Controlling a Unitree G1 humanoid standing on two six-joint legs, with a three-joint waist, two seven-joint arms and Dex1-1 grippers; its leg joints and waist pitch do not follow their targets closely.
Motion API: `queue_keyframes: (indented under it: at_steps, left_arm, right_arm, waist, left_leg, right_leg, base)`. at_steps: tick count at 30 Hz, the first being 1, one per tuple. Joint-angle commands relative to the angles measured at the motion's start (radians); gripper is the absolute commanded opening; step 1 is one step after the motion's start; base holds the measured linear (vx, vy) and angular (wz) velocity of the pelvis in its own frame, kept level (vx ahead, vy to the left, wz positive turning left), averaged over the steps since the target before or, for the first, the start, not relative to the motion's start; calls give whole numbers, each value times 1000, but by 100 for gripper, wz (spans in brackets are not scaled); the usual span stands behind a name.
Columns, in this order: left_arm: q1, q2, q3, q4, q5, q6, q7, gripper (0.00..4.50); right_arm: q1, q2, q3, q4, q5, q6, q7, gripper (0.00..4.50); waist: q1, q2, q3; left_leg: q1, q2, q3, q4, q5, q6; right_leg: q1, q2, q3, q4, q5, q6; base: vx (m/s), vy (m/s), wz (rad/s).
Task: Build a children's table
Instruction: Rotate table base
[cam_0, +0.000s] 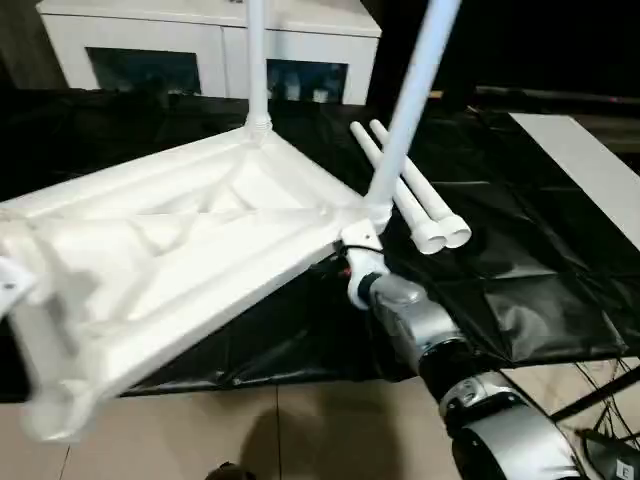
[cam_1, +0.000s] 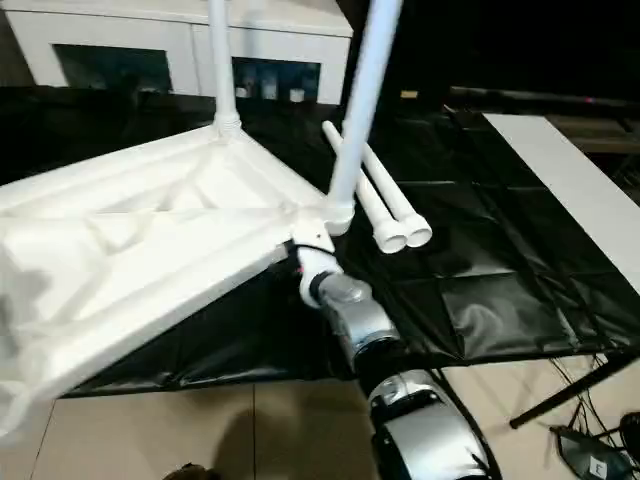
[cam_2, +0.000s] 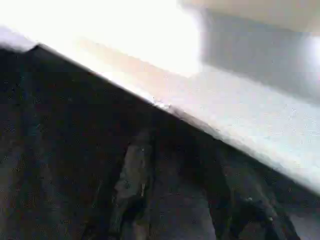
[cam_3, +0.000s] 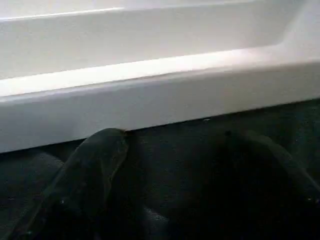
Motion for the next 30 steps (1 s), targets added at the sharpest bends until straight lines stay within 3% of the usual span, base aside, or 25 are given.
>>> queue_keyframes:
  at_steps: [1,5,10,11,12,17,22,25,26,30]
  left_arm:
    - [1,-1,-12,-93,-49,23,-47,160]
    - [23,-33,8,-240,-133,65,-95,160]
    - [21,-84,1,-345,-197,74,-121,160]
    - [12,-115,-19,-367,-215,61,-119,160]
    - [10,-122,-23,-372,-219,60,-119,160]
    - [-9,-175,-86,-405,-236,72,-105,160]
    - [-40,-236,-178,-415,-234,54,-89,160]
    - [-81,-284,-227,-385,-224,2,-65,160]
    - [-104,-319,-244,-360,-222,-23,-51,160]
    - [-169,-404,-286,-256,-188,-101,0,160]
  right_arm:
    - [-26,16,7,30,-2,-27,25,381]
    - [-44,56,3,85,-2,-67,50,381]
    - [-56,79,2,108,-3,-93,70,381]
    - [-59,85,5,110,-3,-99,87,381]
    - [-60,86,5,111,-3,-101,90,381]
    - [-71,90,6,132,-10,-127,112,381]
    - [-72,88,12,142,-19,-155,151,381]
    - [-67,80,22,122,-28,-168,165,381]
    - [-62,71,21,92,-25,-164,168,381]
    - [-37,24,11,-27,-19,-127,168,381]
  waist:
    - [-8,45,-54]
    - [-9,39,-52]
    - [-10,38,-51]
    - [-16,31,-51]
    - [-18,31,-50]
    - [-21,34,-51]
    - [-25,36,-51]
    - [-21,33,-47]
    - [-27,25,-45]
    - [-34,25,-50]
  left_leg:
    - [58,47,-39,-92,-525,-127]
    - [50,47,-40,-93,-515,-120]
    - [54,46,-39,-91,-535,-124]
    - [47,44,-40,-92,-532,-120]
    - [45,45,-42,-93,-532,-121]
    - [54,44,-39,-88,-542,-119]
    - [50,43,-40,-89,-548,-120]
    - [60,43,-41,-85,-600,-118]
    - [51,42,-46,-90,-611,-117]
    - [39,40,-48,-92,-559,-118]
  right_leg:
    - [-4,-61,43,-76,-264,-177]
    - [1,-63,44,-78,-279,-169]
    - [-3,-61,43,-81,-302,-161]
    - [1,-61,43,-80,-307,-161]
    - [3,-62,42,-80,-313,-159]
    - [-6,-60,44,-84,-330,-151]
    - [-2,-57,43,-85,-336,-150]
    - [-12,-60,43,-97,-401,-143]
    - [-3,-61,39,-98,-439,-133]
    - [8,-60,38,-91,-409,-121]
  base:
    - [0,0,0]
    - [0,0,0]
    - [0,0,0]
    - [0,0,0]
    - [0,0,0]
    - [0,0,0]
    - [0,0,0]
    - [0,0,0]
    - [0,0,0]
    - [0,0,0]
